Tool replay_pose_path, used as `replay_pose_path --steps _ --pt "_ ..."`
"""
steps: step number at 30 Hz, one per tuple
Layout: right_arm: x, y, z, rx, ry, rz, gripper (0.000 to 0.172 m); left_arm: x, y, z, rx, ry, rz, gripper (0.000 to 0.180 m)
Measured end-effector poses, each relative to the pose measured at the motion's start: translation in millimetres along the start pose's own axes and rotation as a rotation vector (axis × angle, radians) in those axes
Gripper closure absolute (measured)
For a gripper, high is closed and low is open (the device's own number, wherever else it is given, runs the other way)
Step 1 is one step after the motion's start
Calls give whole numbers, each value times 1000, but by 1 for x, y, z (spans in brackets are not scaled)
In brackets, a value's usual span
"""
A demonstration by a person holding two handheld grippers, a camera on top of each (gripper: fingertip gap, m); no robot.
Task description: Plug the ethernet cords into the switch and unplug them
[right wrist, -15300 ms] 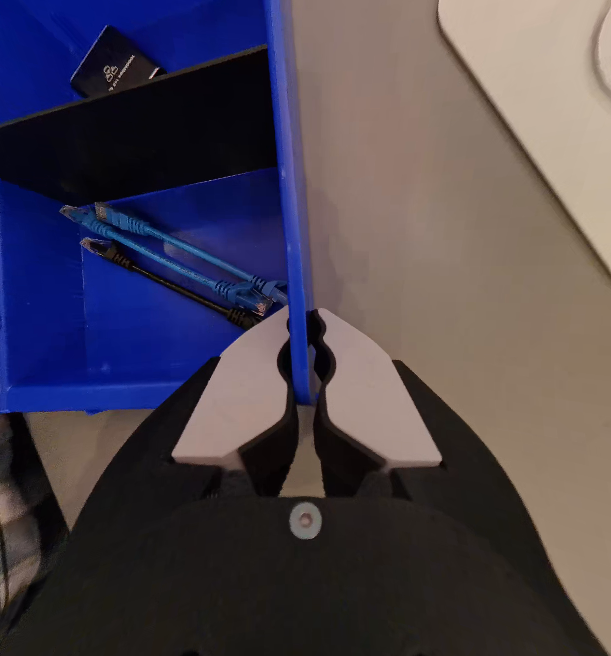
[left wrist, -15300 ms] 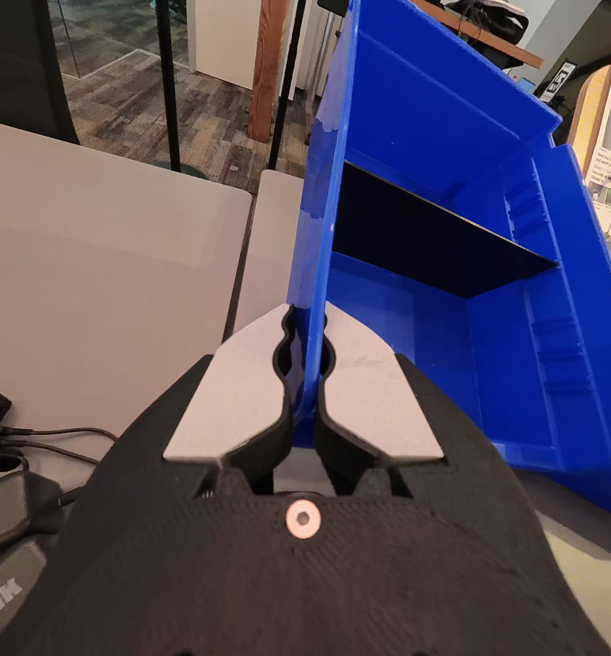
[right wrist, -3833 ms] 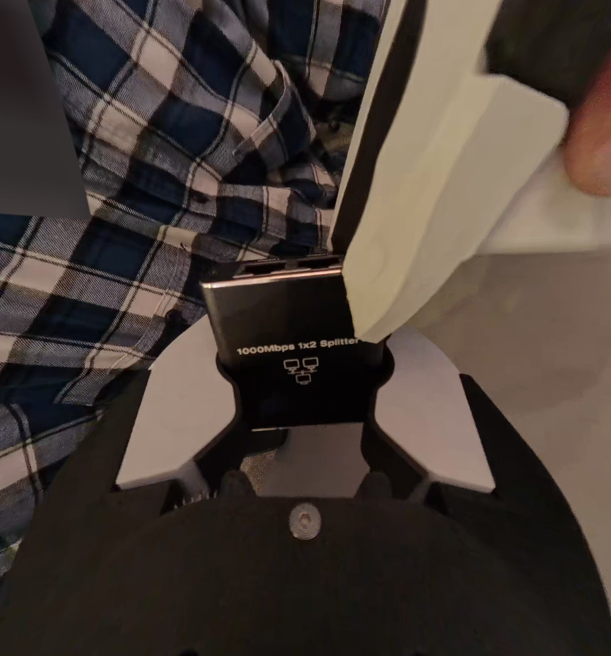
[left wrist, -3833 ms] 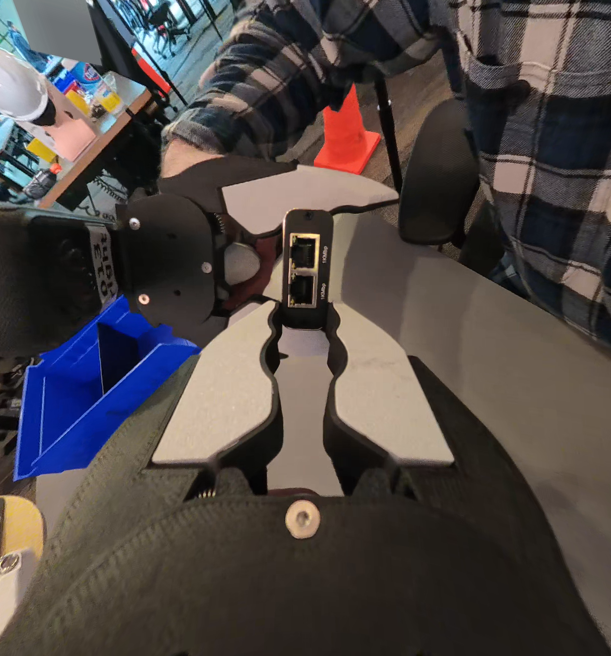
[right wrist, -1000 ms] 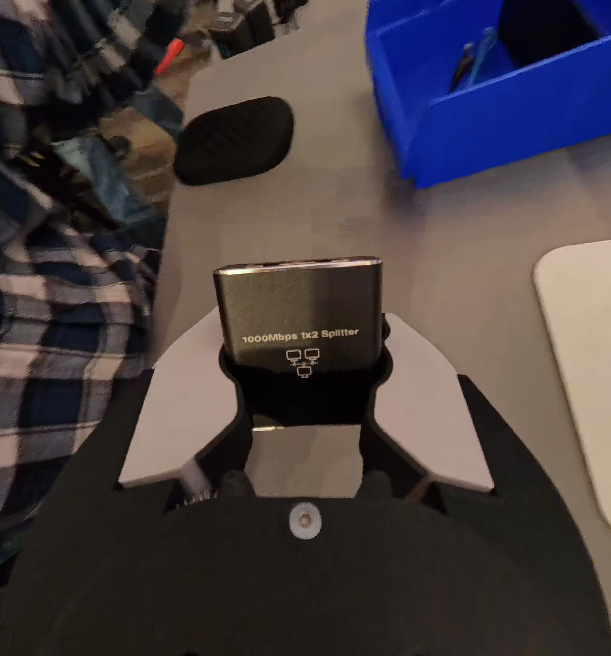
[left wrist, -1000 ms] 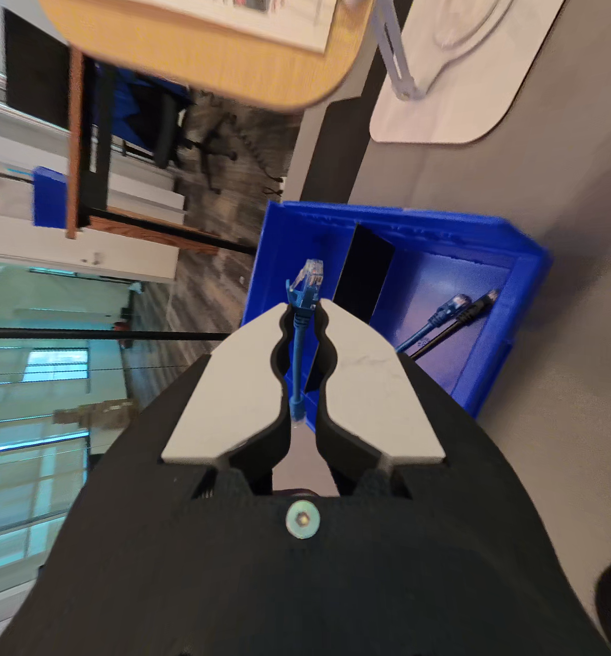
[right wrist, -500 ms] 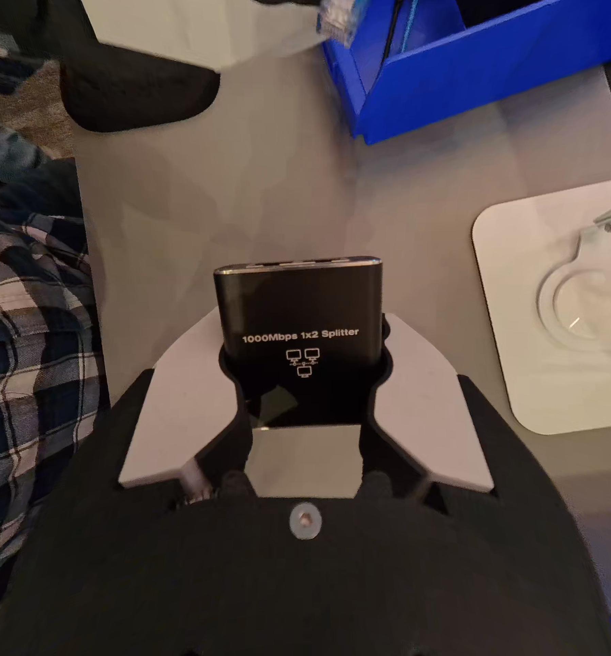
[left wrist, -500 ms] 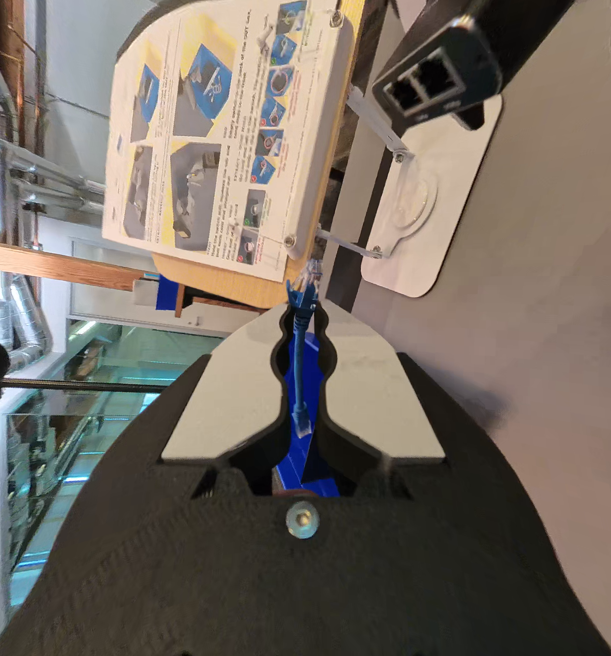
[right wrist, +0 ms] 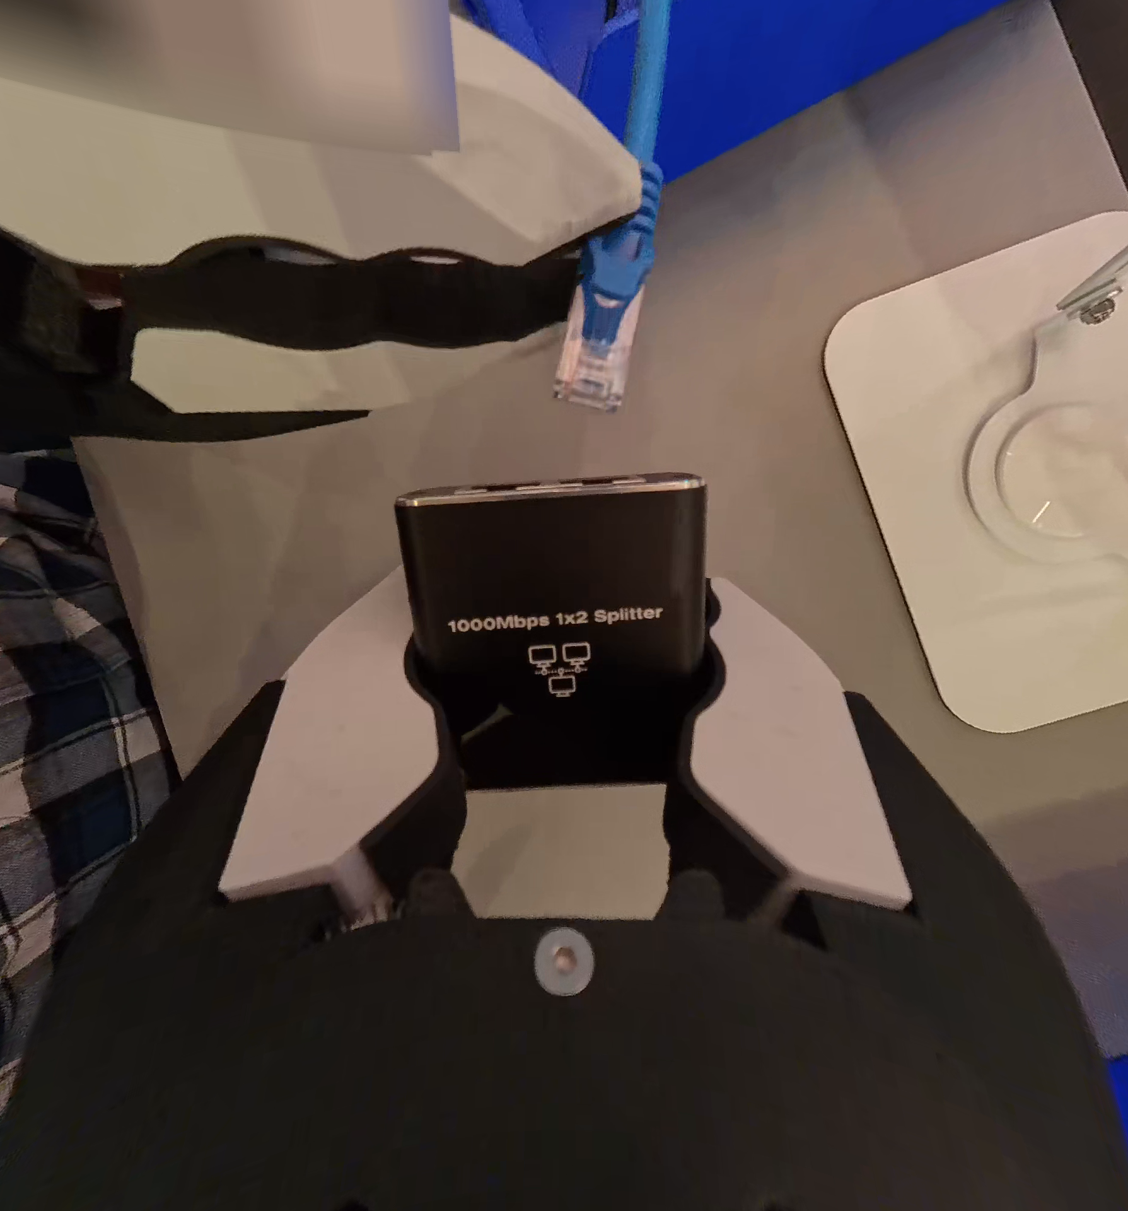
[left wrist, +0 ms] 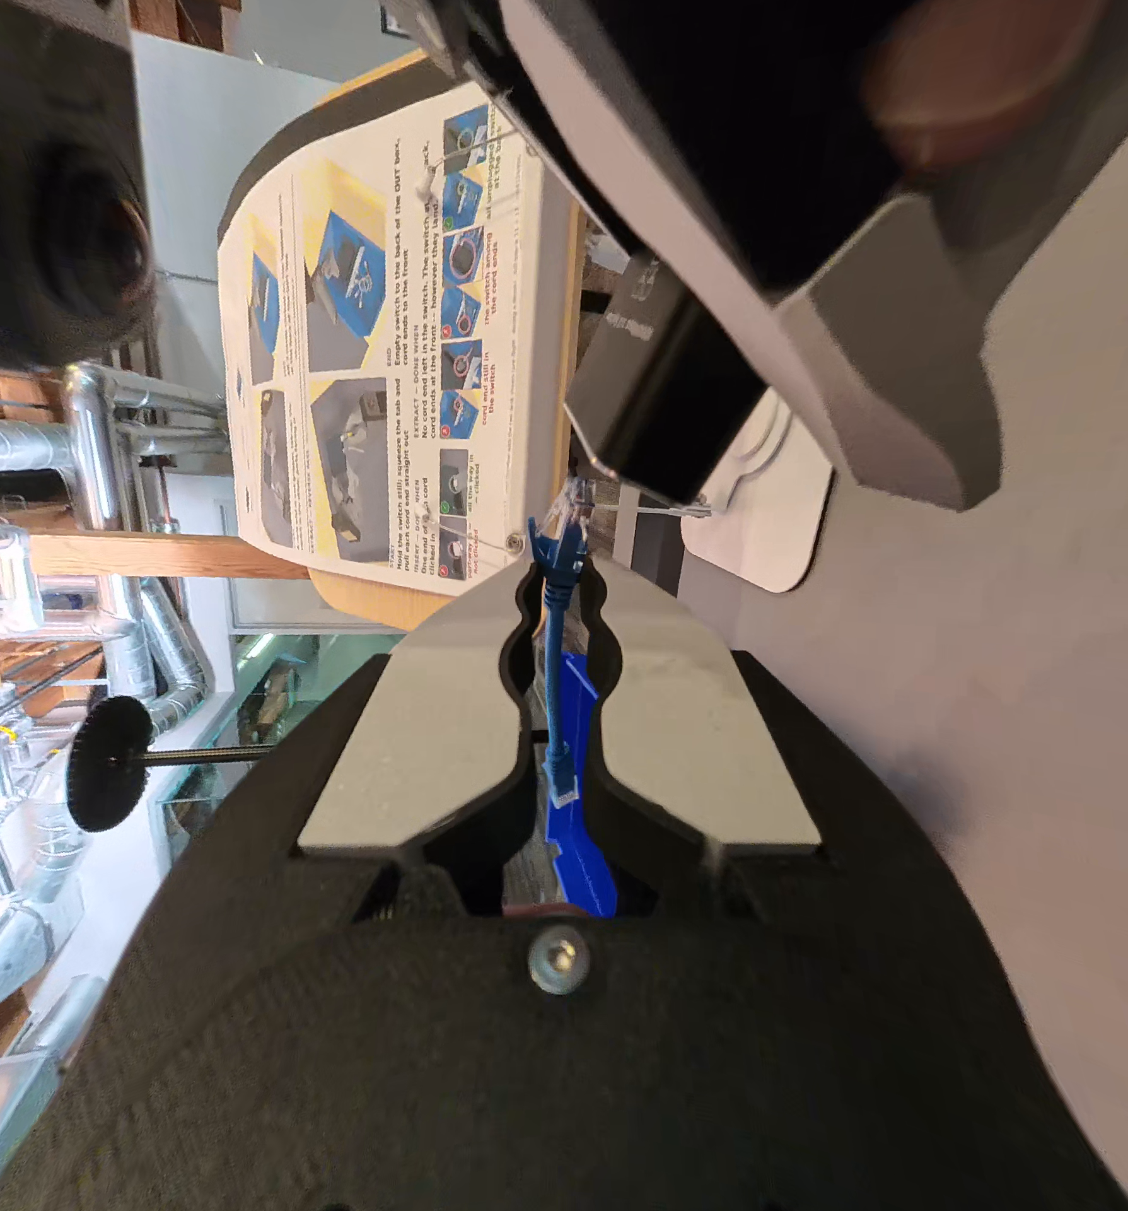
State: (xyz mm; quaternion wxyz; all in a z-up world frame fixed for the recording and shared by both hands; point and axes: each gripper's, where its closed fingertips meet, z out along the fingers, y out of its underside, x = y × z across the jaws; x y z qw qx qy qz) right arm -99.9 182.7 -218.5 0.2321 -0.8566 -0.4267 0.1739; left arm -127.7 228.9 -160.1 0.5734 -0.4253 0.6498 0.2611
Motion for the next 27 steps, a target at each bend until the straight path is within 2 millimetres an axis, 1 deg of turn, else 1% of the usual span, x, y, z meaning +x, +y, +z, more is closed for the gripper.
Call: replay_pose_path --steps 5,9,11,15,20,27 --pt "12 4 1 3 15 52 95 5 -8 0 9 -3 59 170" --pt "18 8 1 -5 22 96 95 10 -15 2 5 1 73 170" --pt "21 10 1 -17 37 104 95 9 -17 4 2 -13 76 170" --pt "24 14 3 -48 60 110 95 10 -17 9 -12 -12 77 170" --pt "22 13 6 -57 33 130 95 13 -15 13 -37 -17 112 170" --pt "24 15 7 -47 12 172 94 15 -17 13 -25 -25 138 170"
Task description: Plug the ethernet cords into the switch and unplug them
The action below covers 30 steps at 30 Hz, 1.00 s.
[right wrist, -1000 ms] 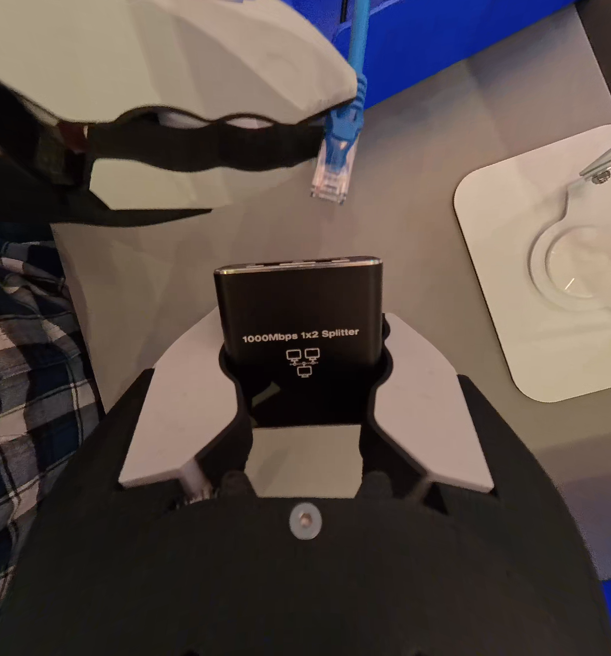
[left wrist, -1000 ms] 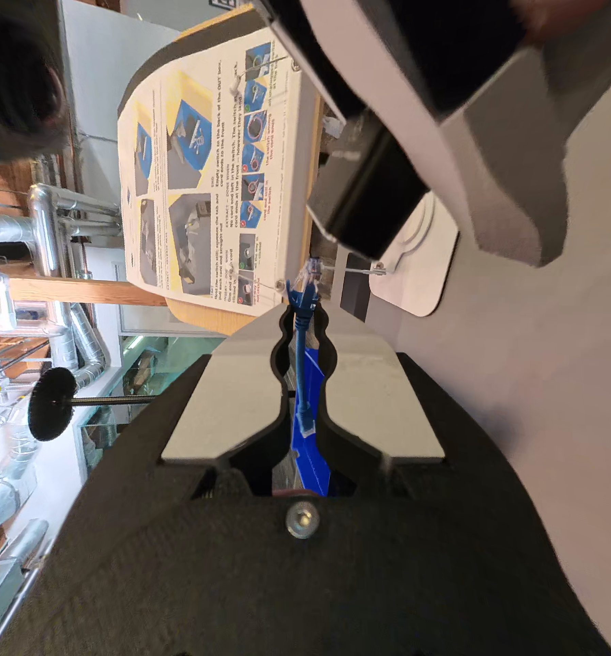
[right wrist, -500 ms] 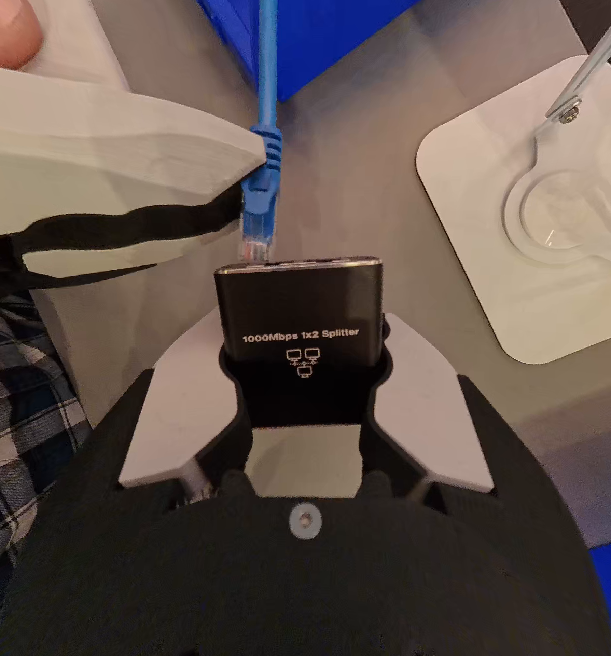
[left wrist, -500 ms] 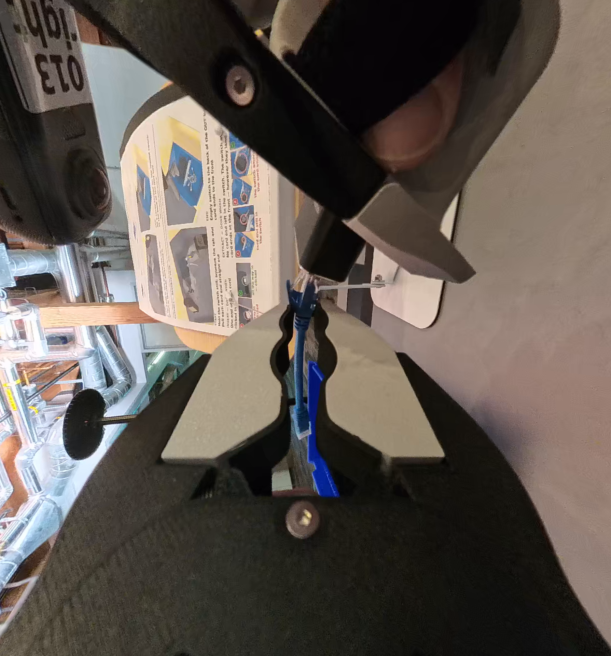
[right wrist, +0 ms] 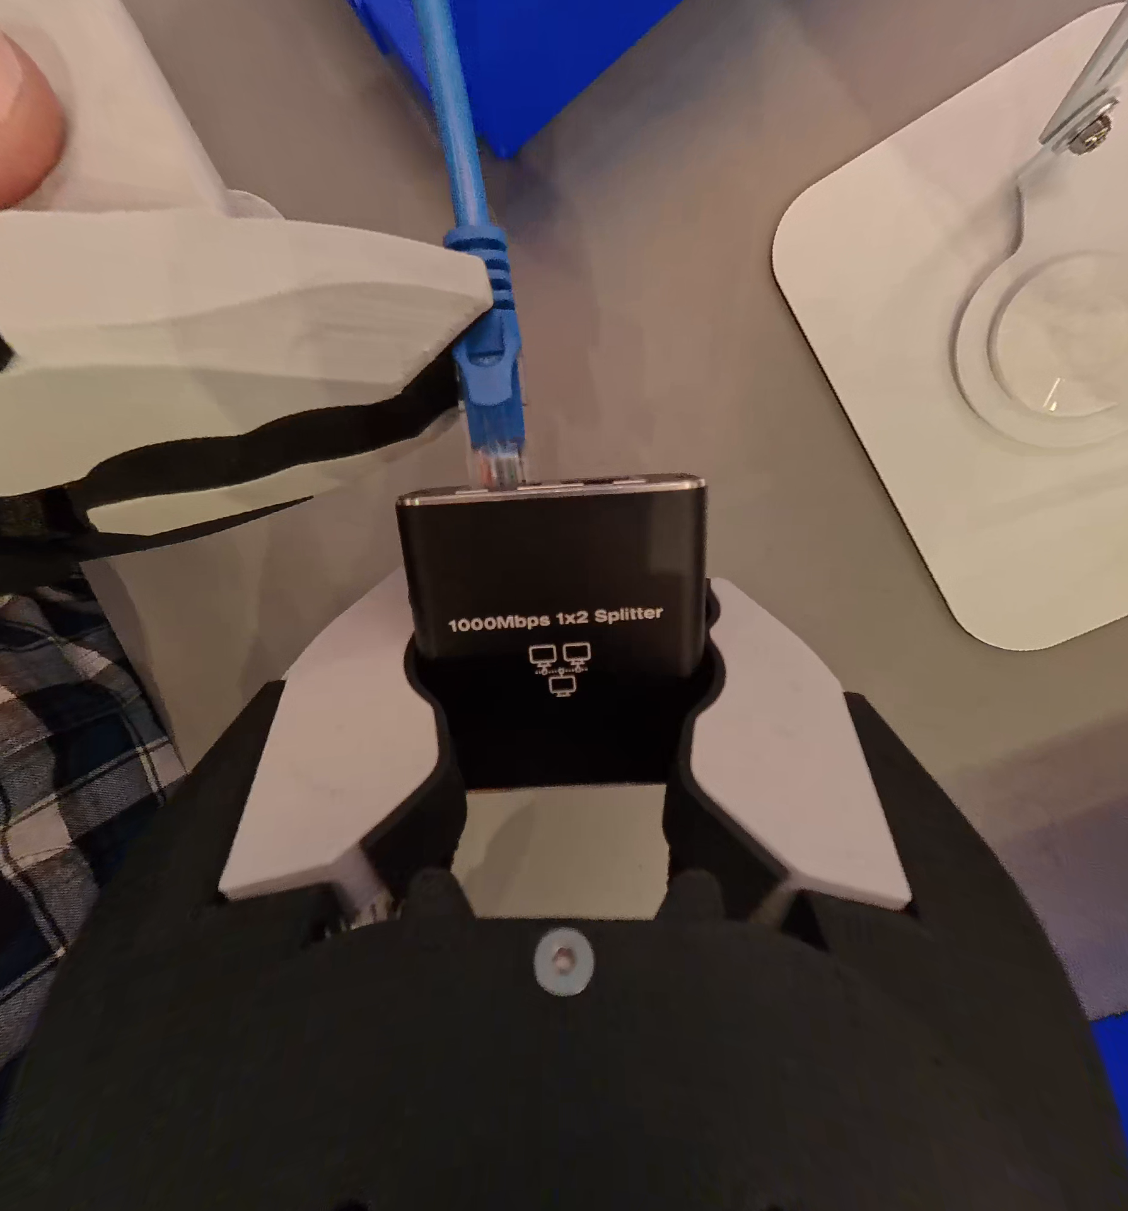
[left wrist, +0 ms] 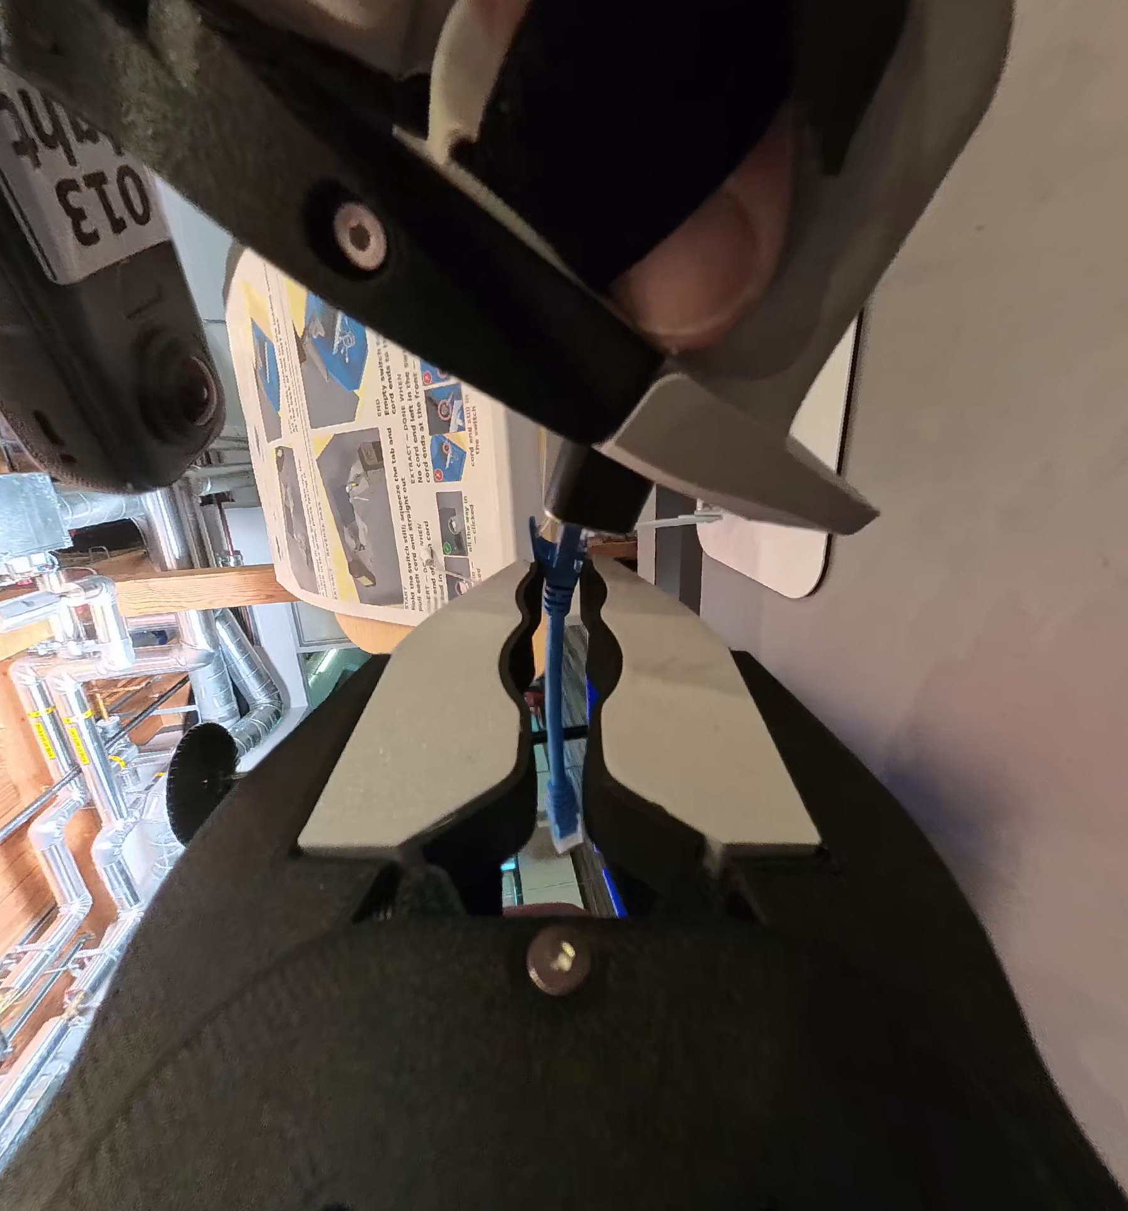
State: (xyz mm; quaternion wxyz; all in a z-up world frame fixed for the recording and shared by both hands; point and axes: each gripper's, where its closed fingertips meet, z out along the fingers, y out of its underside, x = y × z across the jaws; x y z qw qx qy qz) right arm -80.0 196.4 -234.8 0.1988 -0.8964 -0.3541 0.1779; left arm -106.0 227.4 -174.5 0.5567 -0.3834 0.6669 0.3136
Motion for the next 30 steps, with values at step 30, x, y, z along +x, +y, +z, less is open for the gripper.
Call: replay_pose_path --steps 30 --pt "0 22 -20 -157 -9 -151 95 -2 -25 -14 102 -58 -9 171"
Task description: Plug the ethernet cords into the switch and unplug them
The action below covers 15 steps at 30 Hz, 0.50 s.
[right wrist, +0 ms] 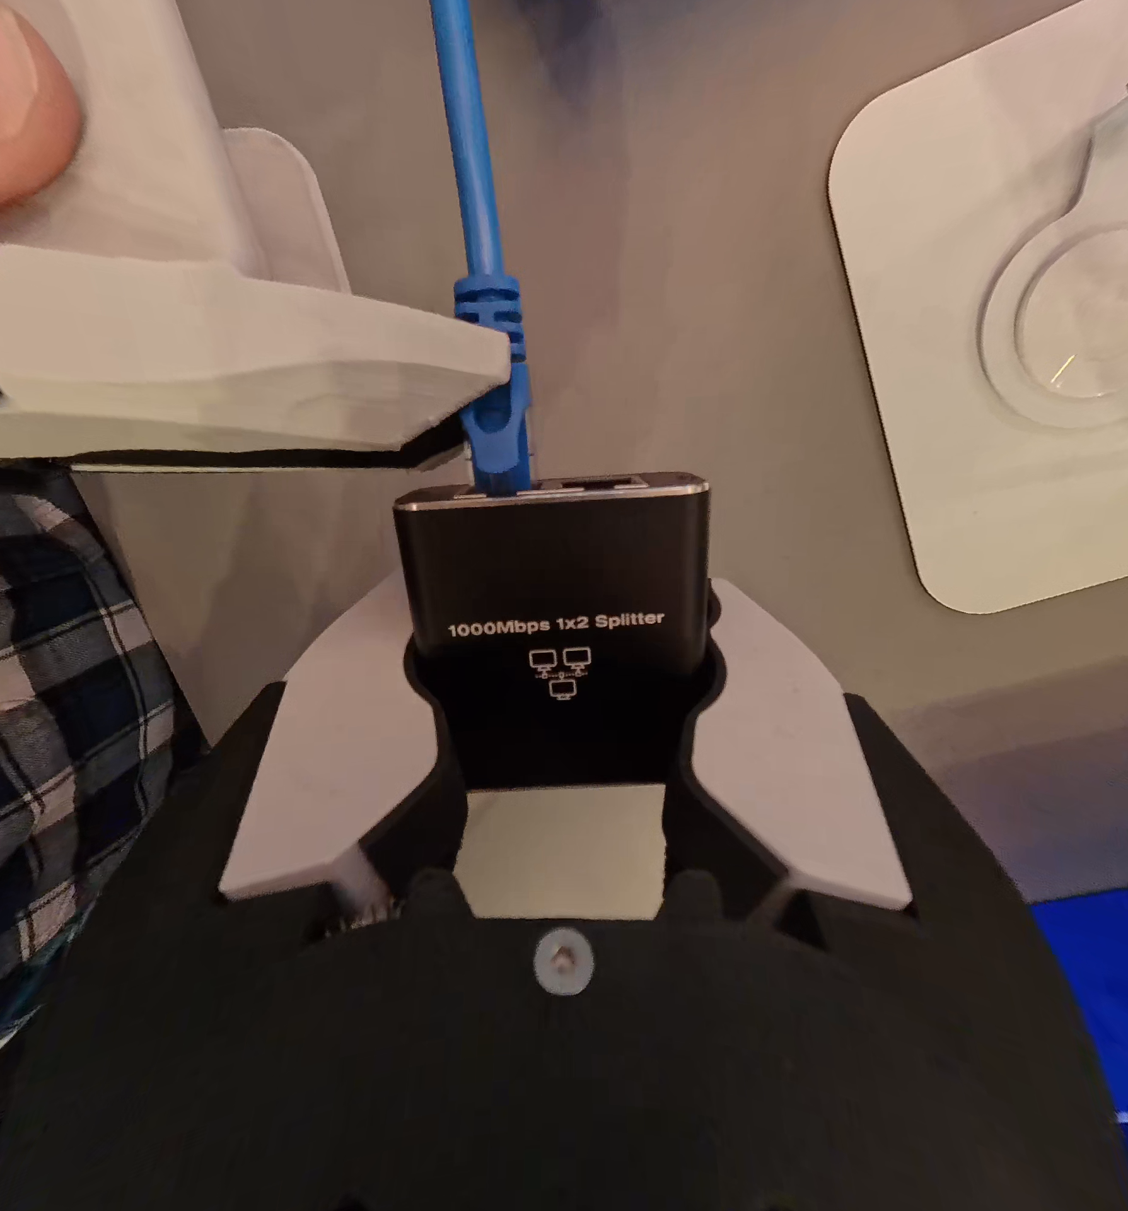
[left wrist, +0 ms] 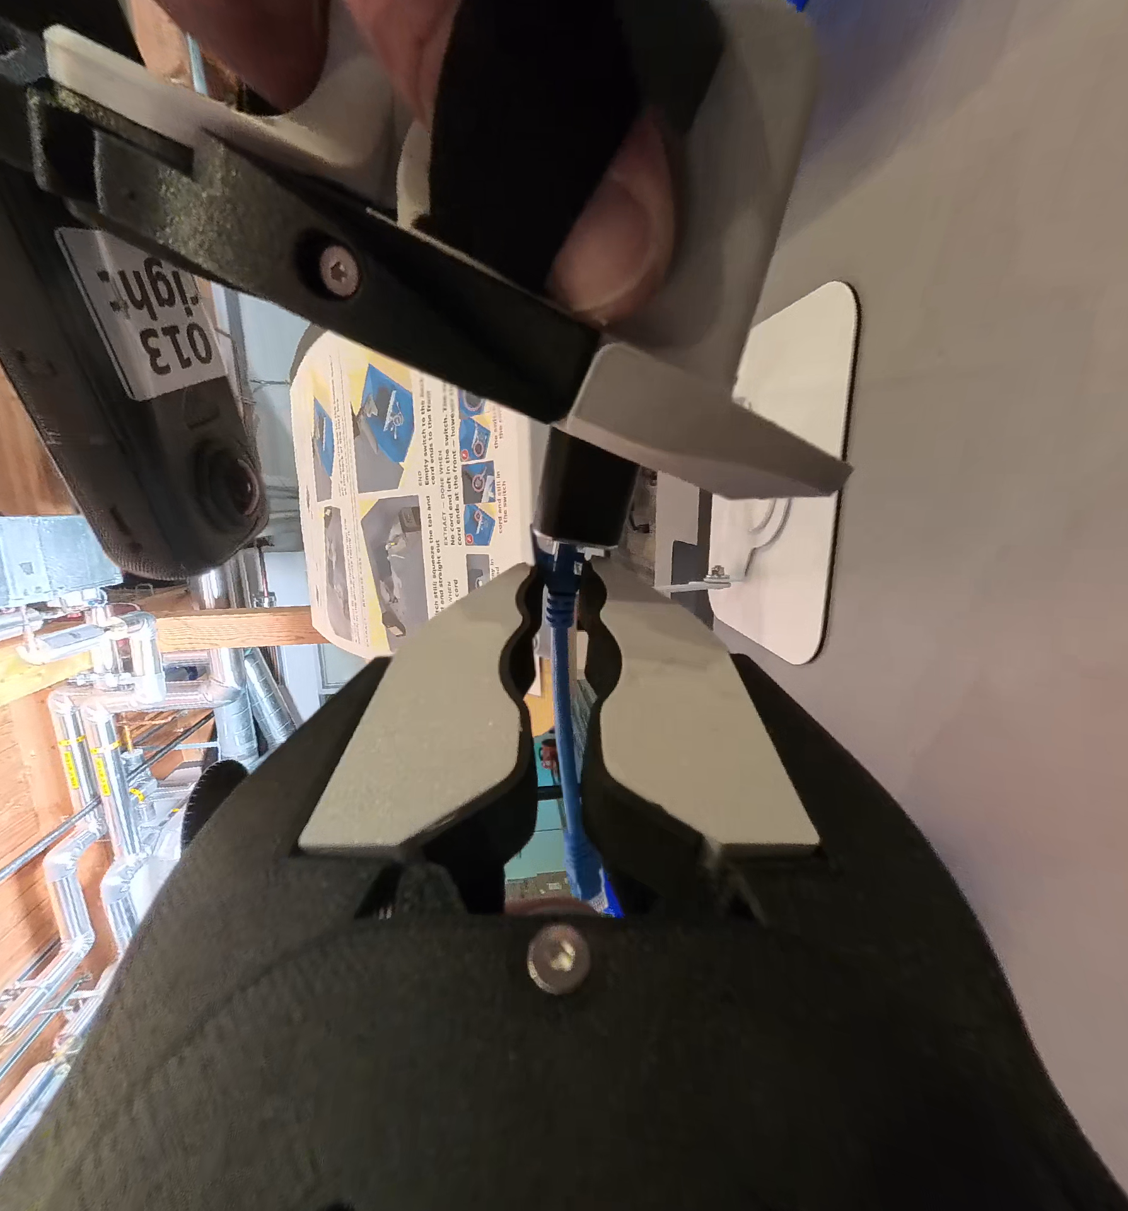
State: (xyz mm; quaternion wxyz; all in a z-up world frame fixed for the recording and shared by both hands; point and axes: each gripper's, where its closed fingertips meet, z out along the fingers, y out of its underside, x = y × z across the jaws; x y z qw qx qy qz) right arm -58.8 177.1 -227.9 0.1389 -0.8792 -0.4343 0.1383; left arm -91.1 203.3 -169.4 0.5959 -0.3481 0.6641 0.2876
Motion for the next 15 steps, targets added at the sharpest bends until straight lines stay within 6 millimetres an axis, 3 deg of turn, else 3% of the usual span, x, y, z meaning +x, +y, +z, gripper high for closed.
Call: replay_pose_path --steps 15 --pt "-1 -1 1 -8 9 -18 95 1 3 1 -10 20 -7 170"
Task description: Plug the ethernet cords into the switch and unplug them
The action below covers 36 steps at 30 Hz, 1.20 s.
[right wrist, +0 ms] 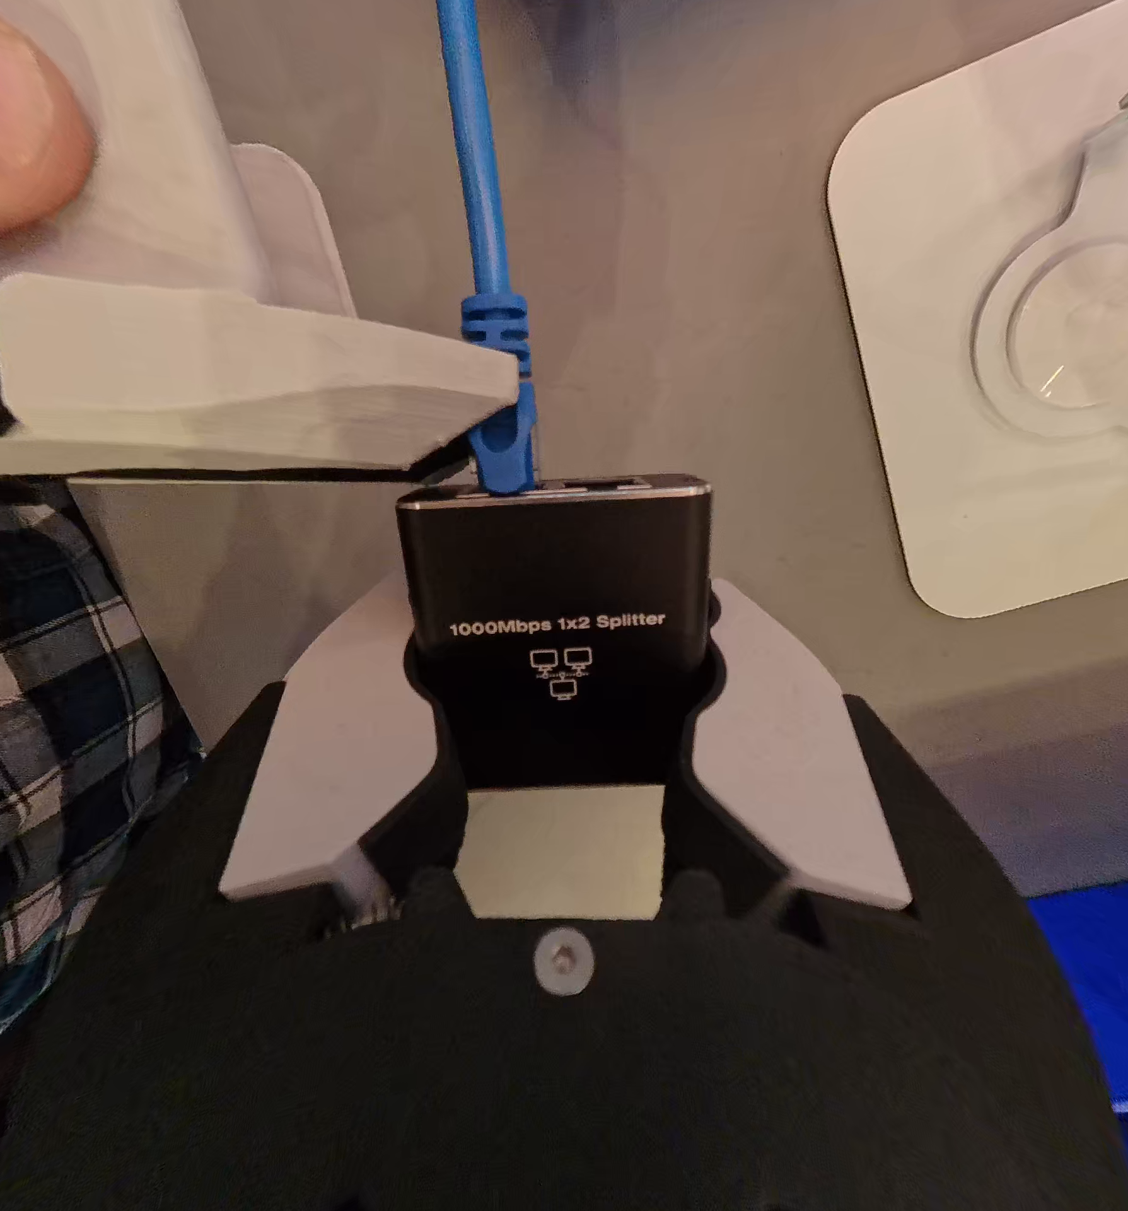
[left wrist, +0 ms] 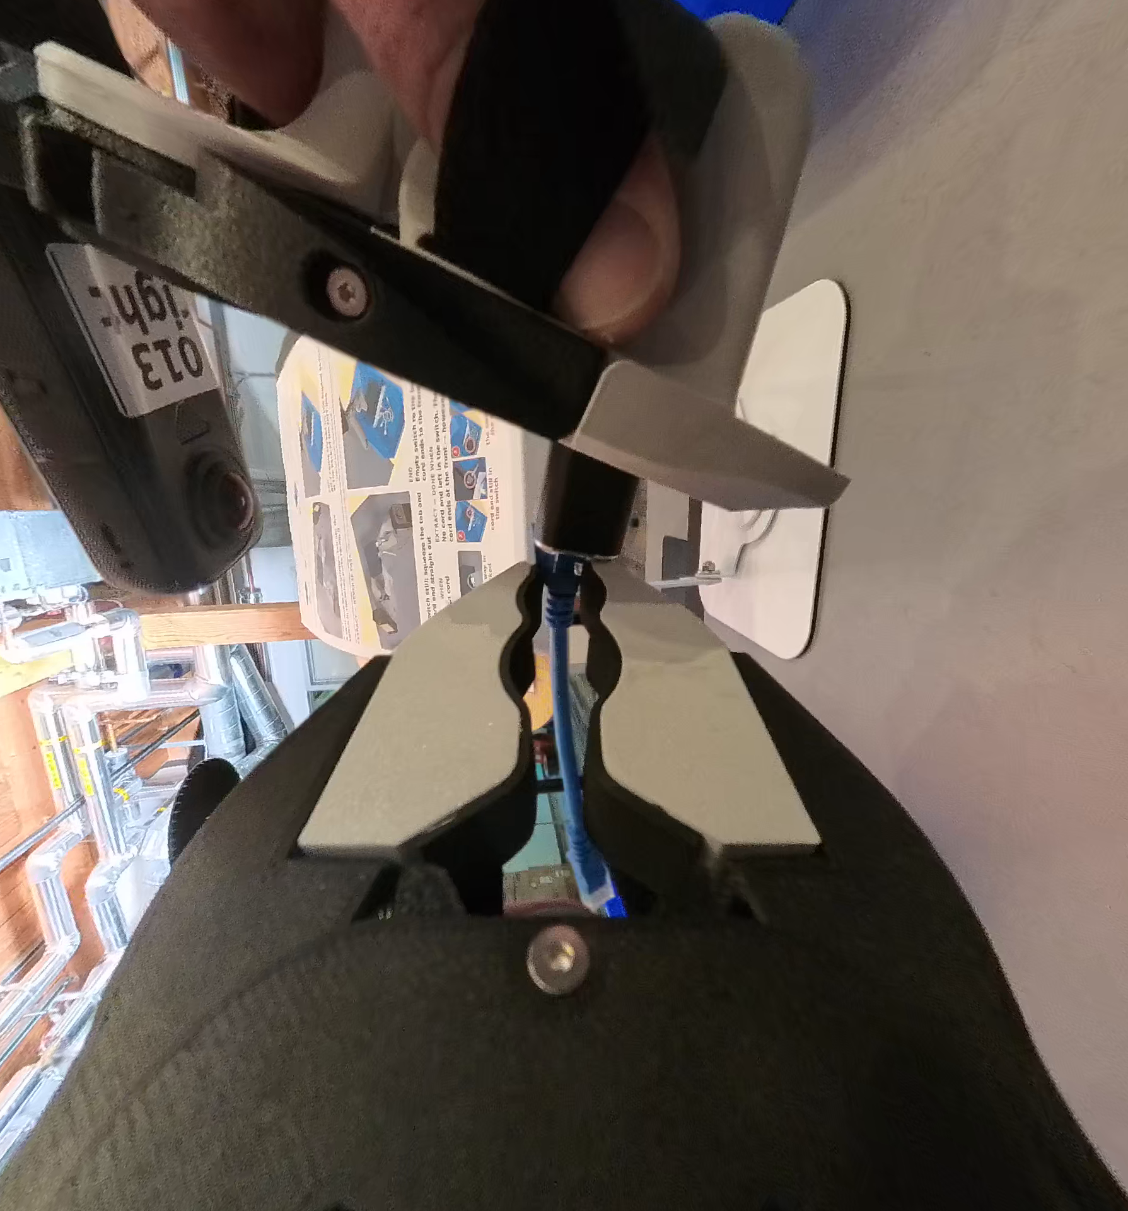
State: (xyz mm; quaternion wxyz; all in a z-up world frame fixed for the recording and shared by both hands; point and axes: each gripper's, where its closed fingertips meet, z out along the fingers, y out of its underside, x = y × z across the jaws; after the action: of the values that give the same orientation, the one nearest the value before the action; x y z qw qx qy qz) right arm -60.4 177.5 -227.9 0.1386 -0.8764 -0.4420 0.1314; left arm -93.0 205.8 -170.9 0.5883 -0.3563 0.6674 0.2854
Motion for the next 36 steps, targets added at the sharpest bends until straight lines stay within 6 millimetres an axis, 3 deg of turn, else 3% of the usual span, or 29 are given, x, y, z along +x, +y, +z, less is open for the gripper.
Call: replay_pose_path --steps 3,7,12,14,21,25,28,32,36 --pt "-6 -4 -4 30 -34 -8 95 -6 1 -4 51 -1 -48 170" --pt "-10 -3 -6 33 -45 -37 95 -18 12 -15 38 -3 -123 153" --pt "-10 8 -4 19 -44 -27 95 -33 36 -40 2 -9 -220 153" --pt "-12 11 -3 26 -49 -21 95 -31 55 -51 -32 -14 -227 153" --pt "-20 15 -6 67 -63 -24 94 3 143 -73 -205 59 -272 153" --pt "-29 12 -6 73 -82 -46 94 17 180 -83 -267 84 -333 149" --pt "-33 7 2 42 -80 -65 95 15 168 -86 -211 83 -352 140" --pt "-46 -7 13 9 -109 -102 95 9 118 -80 -93 43 -295 134" --pt "-60 -22 16 8 -141 -125 94 19 80 -60 -51 56 -234 138"
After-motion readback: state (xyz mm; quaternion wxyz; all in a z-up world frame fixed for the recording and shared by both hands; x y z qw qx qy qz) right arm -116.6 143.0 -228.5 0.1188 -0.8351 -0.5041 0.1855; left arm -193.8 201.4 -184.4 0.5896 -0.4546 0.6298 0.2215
